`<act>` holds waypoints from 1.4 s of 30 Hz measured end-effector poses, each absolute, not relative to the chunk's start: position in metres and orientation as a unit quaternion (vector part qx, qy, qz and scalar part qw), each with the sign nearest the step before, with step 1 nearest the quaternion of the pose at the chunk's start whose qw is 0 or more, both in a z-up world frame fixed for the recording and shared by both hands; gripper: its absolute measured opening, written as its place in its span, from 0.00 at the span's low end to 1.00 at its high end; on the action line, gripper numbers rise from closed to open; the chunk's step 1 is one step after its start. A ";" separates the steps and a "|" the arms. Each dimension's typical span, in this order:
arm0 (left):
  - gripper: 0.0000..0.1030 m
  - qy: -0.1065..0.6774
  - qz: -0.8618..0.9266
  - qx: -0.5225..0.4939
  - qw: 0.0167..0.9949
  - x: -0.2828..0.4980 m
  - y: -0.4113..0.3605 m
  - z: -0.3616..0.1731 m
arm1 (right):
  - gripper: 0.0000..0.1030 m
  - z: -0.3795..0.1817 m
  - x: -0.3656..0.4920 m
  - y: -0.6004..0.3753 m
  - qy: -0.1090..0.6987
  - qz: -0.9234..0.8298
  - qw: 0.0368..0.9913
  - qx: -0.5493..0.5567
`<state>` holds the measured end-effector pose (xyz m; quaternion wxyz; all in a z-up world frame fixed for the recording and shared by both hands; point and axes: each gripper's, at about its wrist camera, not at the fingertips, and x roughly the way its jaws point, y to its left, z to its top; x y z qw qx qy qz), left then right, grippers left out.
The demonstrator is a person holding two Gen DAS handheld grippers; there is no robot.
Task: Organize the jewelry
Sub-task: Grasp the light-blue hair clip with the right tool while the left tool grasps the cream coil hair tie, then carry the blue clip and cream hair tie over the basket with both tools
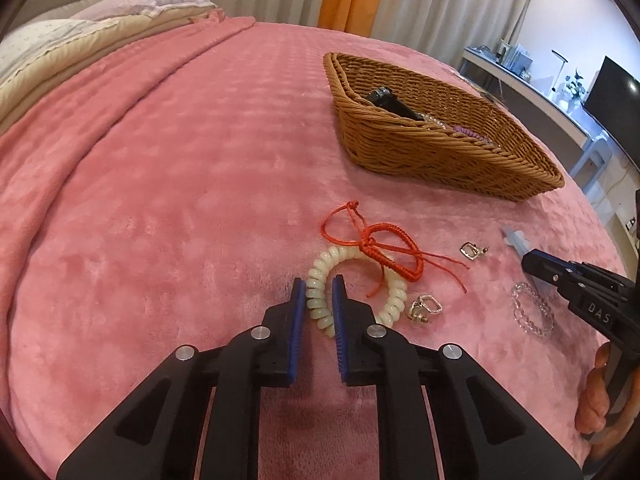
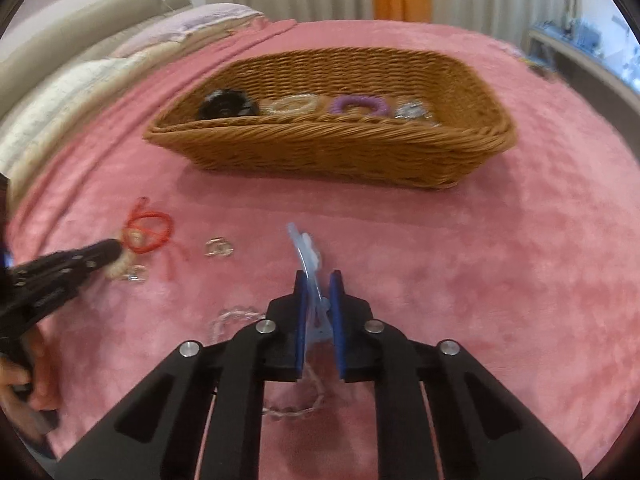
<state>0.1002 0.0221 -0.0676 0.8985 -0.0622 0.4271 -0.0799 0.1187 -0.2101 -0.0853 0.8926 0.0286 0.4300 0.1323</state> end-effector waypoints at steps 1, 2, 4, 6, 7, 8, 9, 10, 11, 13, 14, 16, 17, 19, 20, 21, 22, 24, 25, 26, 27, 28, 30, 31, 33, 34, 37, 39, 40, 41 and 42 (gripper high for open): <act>0.09 0.427 -0.082 -0.064 0.898 0.100 0.022 -0.068 | 0.09 -0.086 0.119 -0.213 0.431 0.135 0.891 0.038; 0.09 0.425 -0.084 -0.066 0.899 0.099 0.022 -0.067 | 0.09 -0.086 0.119 -0.216 0.433 0.140 0.889 0.047; 0.09 0.423 -0.088 -0.070 0.899 0.098 0.022 -0.066 | 0.09 -0.086 0.119 -0.221 0.431 0.145 0.889 0.060; 0.09 0.421 -0.089 -0.074 0.900 0.097 0.023 -0.066 | 0.08 -0.083 0.117 -0.221 0.425 0.148 0.891 0.064; 0.09 0.419 -0.090 -0.078 0.900 0.096 0.025 -0.065 | 0.08 -0.082 0.115 -0.220 0.421 0.150 0.892 0.063; 0.08 0.417 -0.091 -0.081 0.900 0.096 0.026 -0.065 | 0.08 -0.081 0.114 -0.220 0.419 0.150 0.893 0.062; 0.08 0.415 -0.093 -0.086 0.901 0.095 0.027 -0.064 | 0.09 -0.080 0.113 -0.220 0.417 0.151 0.894 0.062; 0.08 0.410 -0.096 -0.092 0.902 0.093 0.029 -0.062 | 0.08 -0.080 0.112 -0.220 0.416 0.152 0.895 0.062; 0.08 0.408 -0.098 -0.096 0.902 0.092 0.030 -0.061 | 0.08 -0.078 0.111 -0.220 0.413 0.152 0.896 0.063; 0.08 0.404 -0.100 -0.105 0.903 0.087 0.034 -0.058 | 0.08 -0.076 0.111 -0.221 0.406 0.156 0.898 0.068; 0.08 0.402 -0.101 -0.107 0.904 0.085 0.035 -0.057 | 0.08 -0.074 0.110 -0.222 0.403 0.157 0.899 0.069; 0.08 0.399 -0.101 -0.108 0.905 0.083 0.036 -0.055 | 0.08 -0.072 0.108 -0.221 0.397 0.157 0.902 0.069; 0.08 0.396 -0.102 -0.108 0.906 0.081 0.036 -0.053 | 0.08 -0.071 0.108 -0.221 0.394 0.156 0.903 0.068; 0.08 0.391 -0.105 -0.108 0.908 0.078 0.035 -0.051 | 0.08 -0.068 0.106 -0.220 0.387 0.157 0.906 0.066; 0.08 0.387 -0.109 -0.109 0.909 0.076 0.034 -0.049 | 0.08 -0.066 0.104 -0.221 0.382 0.159 0.908 0.066; 0.08 0.383 -0.114 -0.109 0.910 0.075 0.035 -0.047 | 0.08 -0.065 0.103 -0.221 0.377 0.162 0.910 0.066; 0.08 0.379 -0.121 -0.111 0.911 0.073 0.035 -0.046 | 0.08 -0.062 0.101 -0.221 0.371 0.166 0.911 0.066; 0.08 0.370 -0.134 -0.118 0.912 0.070 0.035 -0.041 | 0.08 -0.060 0.100 -0.220 0.364 0.174 0.912 0.067; 0.08 0.362 -0.141 -0.122 0.913 0.068 0.035 -0.038 | 0.08 -0.059 0.099 -0.221 0.359 0.179 0.913 0.070; 0.08 0.357 -0.143 -0.122 0.915 0.067 0.035 -0.036 | 0.08 -0.058 0.098 -0.221 0.355 0.180 0.914 0.072; 0.08 0.351 -0.143 -0.121 0.917 0.065 0.034 -0.033 | 0.08 -0.057 0.097 -0.222 0.351 0.181 0.916 0.074; 0.08 0.344 -0.146 -0.123 0.920 0.063 0.033 -0.030 | 0.08 -0.054 0.095 -0.223 0.343 0.184 0.918 0.078; 0.08 0.333 -0.152 -0.130 0.922 0.061 0.033 -0.023 | 0.08 -0.047 0.090 -0.226 0.326 0.187 0.923 0.085; 0.08 0.327 -0.154 -0.132 0.923 0.060 0.031 -0.019 | 0.08 -0.042 0.087 -0.226 0.315 0.192 0.925 0.088; 0.08 0.310 -0.156 -0.129 0.929 0.060 0.027 -0.005 | 0.08 -0.031 0.082 -0.226 0.294 0.198 0.931 0.089; 0.08 0.302 -0.158 -0.126 0.932 0.059 0.023 0.003 | 0.08 -0.026 0.081 -0.226 0.287 0.198 0.933 0.087; 0.08 0.270 -0.165 -0.120 0.941 0.062 0.013 0.035 | 0.08 -0.007 0.081 -0.227 0.269 0.193 0.940 0.083; 0.08 0.257 -0.170 -0.118 0.944 0.068 0.006 0.053 | 0.08 0.011 0.084 -0.231 0.256 0.182 0.946 0.078; 0.08 0.248 -0.174 -0.116 0.946 0.074 0.001 0.065 | 0.08 0.019 0.088 -0.233 0.253 0.179 0.948 0.075; 0.08 0.243 -0.174 -0.114 0.948 0.078 -0.003 0.071 | 0.08 0.028 0.094 -0.235 0.249 0.171 0.951 0.070; 0.08 0.234 -0.174 -0.110 0.950 0.084 -0.009 0.079 | 0.08 0.035 0.099 -0.237 0.247 0.164 0.952 0.069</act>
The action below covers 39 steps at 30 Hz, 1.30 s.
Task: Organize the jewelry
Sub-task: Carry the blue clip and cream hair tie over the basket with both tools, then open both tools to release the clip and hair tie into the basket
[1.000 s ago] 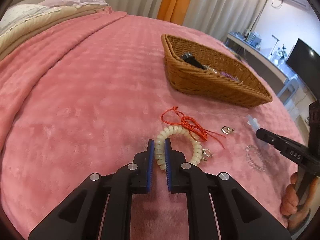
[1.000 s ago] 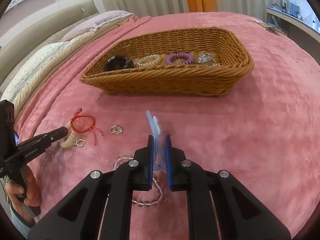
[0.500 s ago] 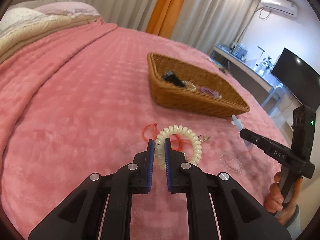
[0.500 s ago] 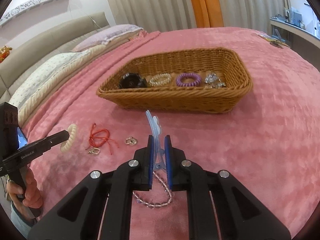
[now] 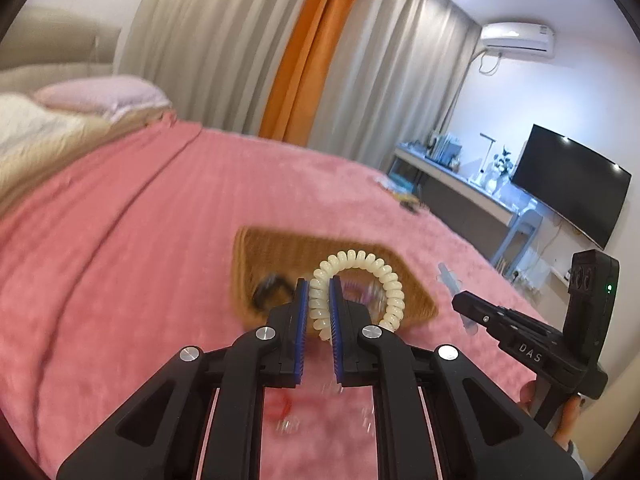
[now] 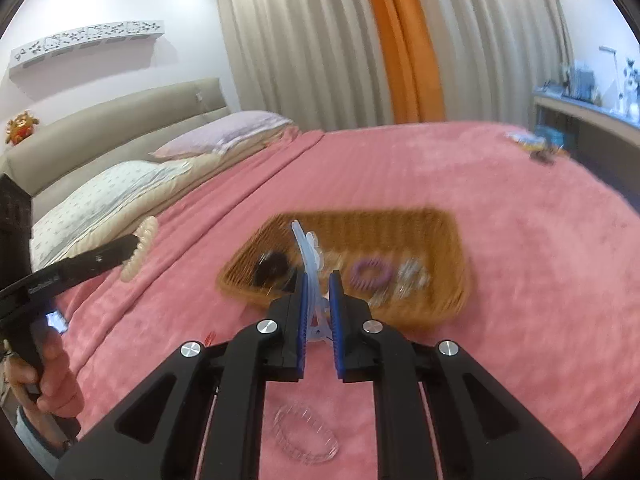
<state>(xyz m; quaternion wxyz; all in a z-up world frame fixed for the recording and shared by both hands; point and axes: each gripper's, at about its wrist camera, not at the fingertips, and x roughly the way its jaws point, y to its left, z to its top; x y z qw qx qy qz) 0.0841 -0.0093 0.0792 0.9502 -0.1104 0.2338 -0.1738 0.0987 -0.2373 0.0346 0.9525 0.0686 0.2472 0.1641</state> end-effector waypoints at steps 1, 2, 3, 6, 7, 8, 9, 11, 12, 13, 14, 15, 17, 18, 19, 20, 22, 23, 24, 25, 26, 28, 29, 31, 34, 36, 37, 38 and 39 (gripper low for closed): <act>0.08 0.228 -0.175 -0.109 0.952 0.089 -0.013 0.083 | 0.08 0.044 0.110 -0.241 0.244 0.156 0.955 0.069; 0.08 0.219 -0.177 -0.113 0.953 0.098 -0.019 0.089 | 0.08 0.049 0.118 -0.242 0.242 0.152 0.956 0.072; 0.08 0.216 -0.179 -0.120 0.952 0.106 -0.023 0.092 | 0.08 0.051 0.125 -0.244 0.241 0.146 0.957 0.073; 0.08 0.220 -0.180 -0.131 0.950 0.136 -0.038 0.089 | 0.08 0.050 0.157 -0.250 0.244 0.133 0.957 0.082; 0.08 0.219 -0.176 -0.126 0.951 0.145 -0.044 0.086 | 0.08 0.046 0.171 -0.252 0.248 0.128 0.956 0.087; 0.08 0.220 -0.167 -0.116 0.954 0.155 -0.051 0.080 | 0.08 0.042 0.177 -0.254 0.251 0.125 0.956 0.090; 0.08 0.218 -0.161 -0.105 0.957 0.163 -0.057 0.074 | 0.08 0.037 0.186 -0.255 0.256 0.122 0.954 0.094; 0.08 0.220 -0.161 -0.084 0.958 0.179 -0.071 0.059 | 0.08 0.024 0.206 -0.257 0.274 0.122 0.949 0.102; 0.08 0.229 -0.160 -0.081 0.957 0.188 -0.077 0.050 | 0.08 0.018 0.213 -0.257 0.282 0.121 0.946 0.102; 0.08 0.236 -0.160 -0.082 0.955 0.195 -0.077 0.046 | 0.08 0.011 0.221 -0.257 0.292 0.119 0.944 0.101; 0.08 0.247 -0.159 -0.081 0.952 0.203 -0.080 0.037 | 0.08 0.005 0.227 -0.257 0.300 0.118 0.941 0.101; 0.08 0.258 -0.157 -0.080 0.950 0.209 -0.082 0.029 | 0.08 -0.001 0.231 -0.257 0.309 0.117 0.939 0.100; 0.08 0.281 -0.157 -0.077 0.944 0.218 -0.084 0.014 | 0.08 -0.014 0.239 -0.256 0.329 0.118 0.932 0.097; 0.08 0.290 -0.157 -0.071 0.941 0.221 -0.085 0.009 | 0.08 -0.021 0.243 -0.254 0.341 0.117 0.928 0.094; 0.08 0.303 -0.157 -0.061 0.938 0.225 -0.087 0.003 | 0.08 -0.026 0.245 -0.251 0.351 0.117 0.925 0.091; 0.08 0.313 -0.161 -0.055 0.934 0.227 -0.089 -0.002 | 0.08 -0.031 0.247 -0.248 0.360 0.119 0.921 0.088; 0.09 0.321 -0.164 -0.047 0.932 0.230 -0.091 -0.009 | 0.08 -0.038 0.250 -0.241 0.374 0.123 0.916 0.080; 0.09 0.325 -0.164 -0.039 0.931 0.230 -0.093 -0.012 | 0.08 -0.040 0.250 -0.238 0.378 0.124 0.915 0.073; 0.09 0.328 -0.165 -0.033 0.929 0.231 -0.095 -0.014 | 0.08 -0.040 0.250 -0.236 0.379 0.124 0.914 0.069; 0.09 0.330 -0.164 -0.028 0.929 0.230 -0.096 -0.016 | 0.08 -0.039 0.248 -0.234 0.380 0.122 0.915 0.064; 0.09 0.331 -0.164 -0.027 0.929 0.230 -0.095 -0.017 | 0.08 -0.039 0.247 -0.234 0.380 0.120 0.915 0.063; 0.09 0.333 -0.165 -0.030 0.928 0.231 -0.093 -0.019 | 0.08 -0.040 0.245 -0.234 0.379 0.117 0.916 0.061; 0.09 0.333 -0.165 -0.032 0.928 0.231 -0.092 -0.020 | 0.08 -0.041 0.246 -0.235 0.380 0.115 0.916 0.061; 0.11 0.329 -0.165 -0.035 0.929 0.229 -0.091 -0.017 | 0.09 -0.044 0.246 -0.237 0.381 0.114 0.915 0.064; 0.28 0.307 -0.172 -0.044 0.935 0.219 -0.085 -0.008 | 0.10 -0.044 0.246 -0.241 0.385 0.126 0.911 0.076; 0.36 0.293 -0.179 -0.049 0.938 0.213 -0.086 0.000 | 0.17 -0.040 0.244 -0.242 0.378 0.134 0.912 0.083; 0.38 0.280 -0.183 -0.055 0.941 0.208 -0.082 0.006 | 0.20 -0.036 0.242 -0.243 0.371 0.130 0.916 0.081; 0.40 0.272 -0.183 -0.059 0.943 0.205 -0.081 0.011 | 0.26 -0.033 0.239 -0.244 0.364 0.129 0.919 0.080; 0.40 0.263 -0.186 -0.062 0.945 0.202 -0.080 0.015 | 0.31 -0.031 0.238 -0.244 0.359 0.131 0.921 0.080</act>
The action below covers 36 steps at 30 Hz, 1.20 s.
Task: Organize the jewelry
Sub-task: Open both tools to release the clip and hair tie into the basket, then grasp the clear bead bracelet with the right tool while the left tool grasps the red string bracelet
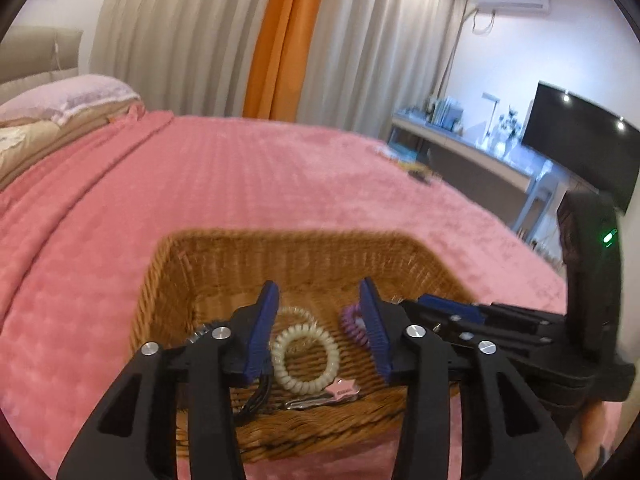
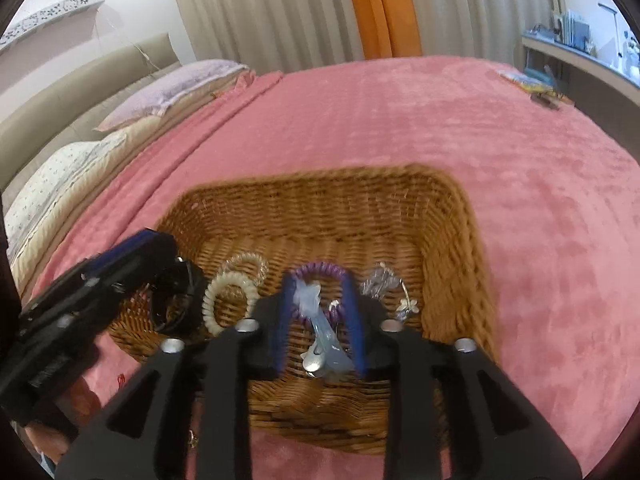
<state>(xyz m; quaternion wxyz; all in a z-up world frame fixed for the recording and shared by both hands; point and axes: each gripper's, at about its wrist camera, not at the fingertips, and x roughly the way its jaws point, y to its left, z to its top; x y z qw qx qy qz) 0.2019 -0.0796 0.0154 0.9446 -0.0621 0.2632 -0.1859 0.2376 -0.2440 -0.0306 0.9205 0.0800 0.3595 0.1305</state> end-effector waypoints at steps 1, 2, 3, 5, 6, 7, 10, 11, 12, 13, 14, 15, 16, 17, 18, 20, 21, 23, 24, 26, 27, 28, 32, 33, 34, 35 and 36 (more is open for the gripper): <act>0.41 0.256 -0.189 -0.066 0.946 0.198 -0.077 0.020 | 0.33 -0.028 0.235 -0.245 0.353 0.133 0.923 0.083; 0.41 0.251 -0.190 -0.068 0.947 0.196 -0.076 0.024 | 0.36 -0.025 0.233 -0.245 0.348 0.135 0.924 0.085; 0.41 0.246 -0.190 -0.071 0.948 0.192 -0.075 0.028 | 0.37 -0.023 0.231 -0.246 0.344 0.135 0.925 0.086; 0.42 0.232 -0.193 -0.077 0.950 0.182 -0.071 0.038 | 0.37 -0.016 0.224 -0.246 0.332 0.130 0.930 0.086; 0.44 0.226 -0.196 -0.078 0.951 0.175 -0.070 0.043 | 0.37 -0.011 0.219 -0.246 0.325 0.127 0.933 0.085; 0.46 0.223 -0.197 -0.078 0.951 0.172 -0.069 0.048 | 0.37 -0.003 0.211 -0.245 0.315 0.126 0.937 0.082; 0.52 0.208 -0.199 -0.075 0.955 0.144 -0.059 0.063 | 0.37 0.022 0.184 -0.240 0.284 0.124 0.948 0.071; 0.52 0.207 -0.196 -0.065 0.956 0.131 -0.053 0.067 | 0.37 0.030 0.173 -0.237 0.274 0.125 0.951 0.068; 0.52 0.207 -0.192 -0.055 0.958 0.121 -0.049 0.069 | 0.37 0.035 0.163 -0.234 0.267 0.125 0.954 0.064; 0.52 0.208 -0.187 -0.046 0.959 0.115 -0.044 0.070 | 0.37 0.042 0.151 -0.230 0.258 0.124 0.956 0.059; 0.52 0.209 -0.179 -0.036 0.961 0.105 -0.038 0.071 | 0.37 0.046 0.138 -0.226 0.251 0.121 0.959 0.052; 0.52 0.211 -0.173 -0.031 0.962 0.095 -0.030 0.071 | 0.37 0.048 0.130 -0.224 0.247 0.120 0.960 0.046; 0.52 0.217 -0.169 -0.029 0.961 0.088 -0.022 0.069 | 0.37 0.049 0.117 -0.220 0.243 0.118 0.962 0.038; 0.52 0.224 -0.163 -0.029 0.960 0.082 -0.016 0.066 | 0.37 0.047 0.105 -0.216 0.243 0.117 0.963 0.029; 0.52 0.234 -0.156 -0.028 0.959 0.078 -0.009 0.061 | 0.37 0.043 0.098 -0.213 0.245 0.116 0.962 0.023; 0.52 0.254 -0.146 -0.036 0.955 0.072 0.004 0.048 | 0.37 0.027 0.079 -0.208 0.259 0.110 0.959 0.011; 0.52 0.264 -0.143 -0.044 0.953 0.071 0.012 0.040 | 0.37 0.019 0.075 -0.209 0.266 0.106 0.958 0.008; 0.52 0.299 -0.144 -0.077 0.940 0.072 0.026 0.019 | 0.37 -0.006 0.067 -0.211 0.295 0.099 0.950 0.010; 0.52 0.313 -0.146 -0.086 0.935 0.074 0.030 0.010 | 0.37 -0.015 0.068 -0.212 0.306 0.097 0.947 0.013; 0.50 0.355 -0.152 -0.106 0.916 0.085 0.034 -0.012 | 0.37 -0.040 0.071 -0.219 0.342 0.091 0.935 0.024; 0.50 0.370 -0.157 -0.113 0.909 0.091 0.034 -0.022 | 0.37 -0.048 0.070 -0.219 0.351 0.090 0.932 0.026; 0.50 0.383 -0.162 -0.120 0.901 0.096 0.034 -0.030 | 0.37 -0.057 0.071 -0.221 0.365 0.095 0.926 0.031; 0.48 0.423 -0.174 -0.143 0.878 0.117 0.030 -0.057 | 0.37 -0.069 0.070 -0.217 0.381 0.119 0.917 0.030; 0.45 0.425 -0.176 -0.145 0.876 0.117 0.028 -0.060 | 0.37 -0.069 0.069 -0.215 0.380 0.125 0.916 0.027; 0.44 0.427 -0.180 -0.148 0.874 0.121 0.028 -0.062 | 0.37 -0.071 0.069 -0.213 0.383 0.127 0.915 0.021; 0.44 0.429 -0.181 -0.150 0.872 0.122 0.027 -0.062 | 0.37 -0.074 0.069 -0.209 0.391 0.125 0.912 0.011; 0.44 0.432 -0.181 -0.153 0.870 0.124 0.027 -0.065 | 0.37 -0.077 0.071 -0.207 0.397 0.123 0.909 0.004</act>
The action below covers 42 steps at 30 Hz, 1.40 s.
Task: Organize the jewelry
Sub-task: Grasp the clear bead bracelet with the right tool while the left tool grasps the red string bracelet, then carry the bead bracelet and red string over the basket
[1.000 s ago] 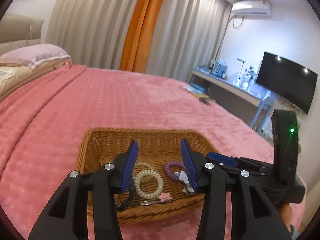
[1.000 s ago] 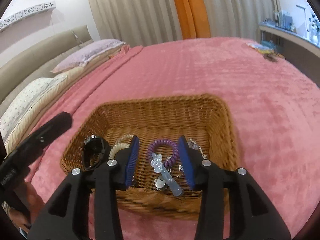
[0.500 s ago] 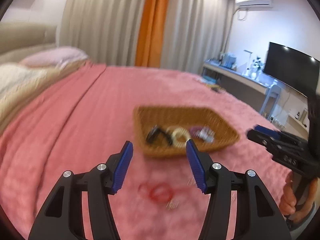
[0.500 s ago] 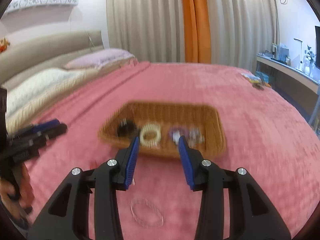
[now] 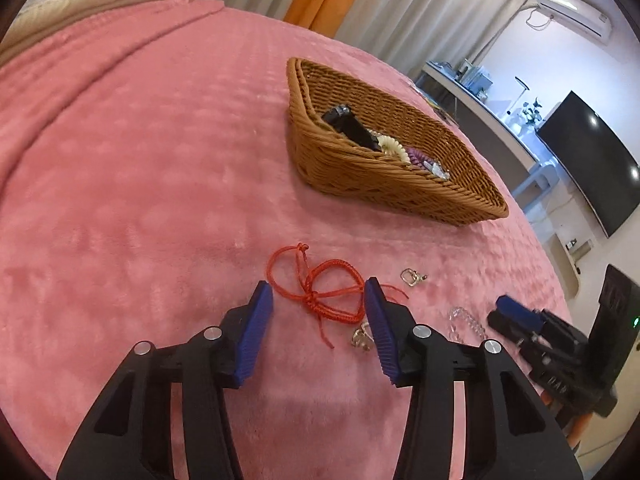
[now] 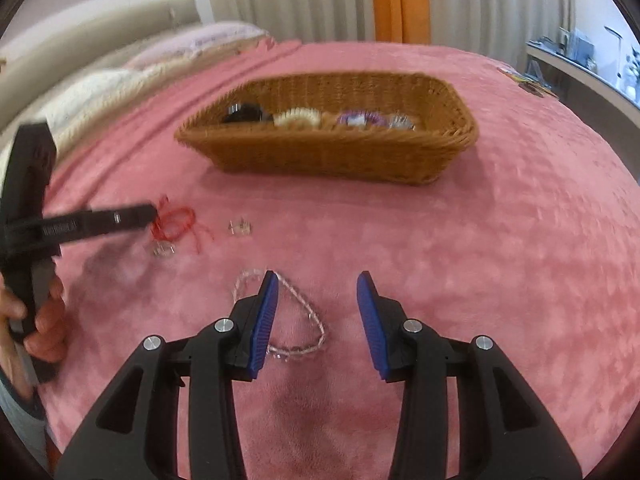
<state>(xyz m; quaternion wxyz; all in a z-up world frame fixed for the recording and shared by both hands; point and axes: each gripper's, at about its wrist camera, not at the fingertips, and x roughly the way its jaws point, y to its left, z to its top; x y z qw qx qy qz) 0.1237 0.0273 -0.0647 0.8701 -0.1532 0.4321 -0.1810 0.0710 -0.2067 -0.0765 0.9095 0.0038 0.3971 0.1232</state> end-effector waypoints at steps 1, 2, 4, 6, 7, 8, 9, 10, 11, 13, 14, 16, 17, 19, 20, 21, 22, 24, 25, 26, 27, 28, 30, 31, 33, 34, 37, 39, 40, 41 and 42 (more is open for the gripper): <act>0.44 0.435 -0.181 -0.156 0.868 0.125 0.027 -0.066 | 0.37 -0.079 0.071 -0.203 0.402 0.124 0.907 -0.005; 0.44 0.439 -0.181 -0.159 0.866 0.125 0.025 -0.068 | 0.37 -0.079 0.071 -0.200 0.404 0.126 0.906 -0.012; 0.42 0.441 -0.176 -0.158 0.865 0.128 0.024 -0.070 | 0.37 -0.079 0.070 -0.197 0.406 0.125 0.905 -0.027; 0.40 0.440 -0.172 -0.154 0.868 0.128 0.022 -0.070 | 0.37 -0.082 0.070 -0.193 0.409 0.118 0.904 -0.039; 0.39 0.440 -0.166 -0.146 0.870 0.128 0.020 -0.071 | 0.37 -0.083 0.070 -0.192 0.408 0.105 0.906 -0.042; 0.35 0.439 -0.158 -0.138 0.874 0.128 0.018 -0.071 | 0.37 -0.084 0.070 -0.192 0.408 0.098 0.907 -0.043; 0.29 0.438 -0.140 -0.121 0.880 0.126 0.014 -0.070 | 0.37 -0.084 0.070 -0.193 0.408 0.095 0.907 -0.043; 0.28 0.439 -0.126 -0.101 0.884 0.125 0.007 -0.070 | 0.37 -0.085 0.071 -0.193 0.410 0.094 0.906 -0.042; 0.28 0.437 -0.120 -0.086 0.887 0.124 0.002 -0.069 | 0.37 -0.086 0.072 -0.194 0.413 0.094 0.905 -0.041; 0.28 0.434 -0.106 -0.046 0.893 0.121 -0.010 -0.068 | 0.37 -0.089 0.074 -0.193 0.420 0.097 0.902 -0.041; 0.27 0.433 -0.103 -0.038 0.895 0.121 -0.012 -0.068 | 0.36 -0.091 0.076 -0.192 0.423 0.098 0.900 -0.044; 0.17 0.431 -0.103 -0.029 0.896 0.120 -0.016 -0.067 | 0.33 -0.092 0.076 -0.189 0.424 0.099 0.899 -0.051; 0.06 0.431 -0.107 -0.030 0.895 0.120 -0.016 -0.067 | 0.26 -0.092 0.075 -0.188 0.424 0.103 0.898 -0.054; 0.05 0.430 -0.110 -0.035 0.896 0.119 -0.014 -0.068 | 0.19 -0.093 0.074 -0.182 0.422 0.108 0.897 -0.068; 0.04 0.427 -0.109 -0.036 0.897 0.118 -0.014 -0.067 | 0.09 -0.093 0.072 -0.180 0.420 0.108 0.898 -0.073; 0.04 0.424 -0.109 -0.037 0.898 0.118 -0.012 -0.067 | 0.06 -0.093 0.071 -0.178 0.418 0.107 0.899 -0.078; 0.04 0.419 -0.109 -0.037 0.901 0.116 -0.011 -0.067 | 0.06 -0.093 0.070 -0.176 0.415 0.103 0.900 -0.084; 0.04 0.402 -0.110 -0.039 0.908 0.110 -0.010 -0.063 | 0.06 -0.091 0.068 -0.175 0.409 0.103 0.903 -0.085; 0.04 0.395 -0.112 -0.042 0.911 0.109 -0.009 -0.061 | 0.06 -0.089 0.066 -0.176 0.403 0.107 0.905 -0.079; 0.04 0.380 -0.115 -0.048 0.917 0.104 -0.006 -0.057 | 0.06 -0.086 0.065 -0.178 0.397 0.111 0.908 -0.074; 0.04 0.372 -0.116 -0.052 0.919 0.102 -0.005 -0.054 | 0.06 -0.083 0.064 -0.179 0.392 0.114 0.910 -0.069; 0.04 0.364 -0.117 -0.056 0.922 0.100 -0.003 -0.052 | 0.06 -0.079 0.061 -0.181 0.383 0.120 0.914 -0.062; 0.04 0.352 -0.118 -0.061 0.927 0.096 -0.001 -0.048 | 0.06 -0.074 0.058 -0.182 0.375 0.126 0.917 -0.057; 0.04 0.348 -0.117 -0.061 0.928 0.095 -0.001 -0.047 | 0.06 -0.071 0.056 -0.182 0.369 0.131 0.919 -0.052; 0.04 0.346 -0.111 -0.058 0.930 0.093 -0.002 -0.046 | 0.06 -0.068 0.053 -0.180 0.364 0.131 0.921 -0.051; 0.04 0.343 -0.109 -0.058 0.931 0.093 -0.002 -0.045 | 0.06 -0.066 0.052 -0.179 0.362 0.131 0.922 -0.051; 0.04 0.329 -0.106 -0.063 0.936 0.089 0.000 -0.037 | 0.06 -0.061 0.046 -0.178 0.352 0.136 0.925 -0.046; 0.04 0.320 -0.102 -0.064 0.940 0.087 0.005 -0.032 | 0.06 -0.053 0.041 -0.179 0.344 0.141 0.928 -0.042; 0.04 0.317 -0.099 -0.063 0.941 0.086 0.005 -0.030 | 0.06 -0.050 0.040 -0.179 0.340 0.143 0.929 -0.039; 0.04 0.310 -0.093 -0.060 0.944 0.083 0.005 -0.025 | 0.06 -0.046 0.037 -0.181 0.334 0.145 0.931 -0.036; 0.04 0.305 -0.092 -0.058 0.946 0.082 0.006 -0.022 | 0.06 -0.040 0.034 -0.181 0.326 0.145 0.933 -0.035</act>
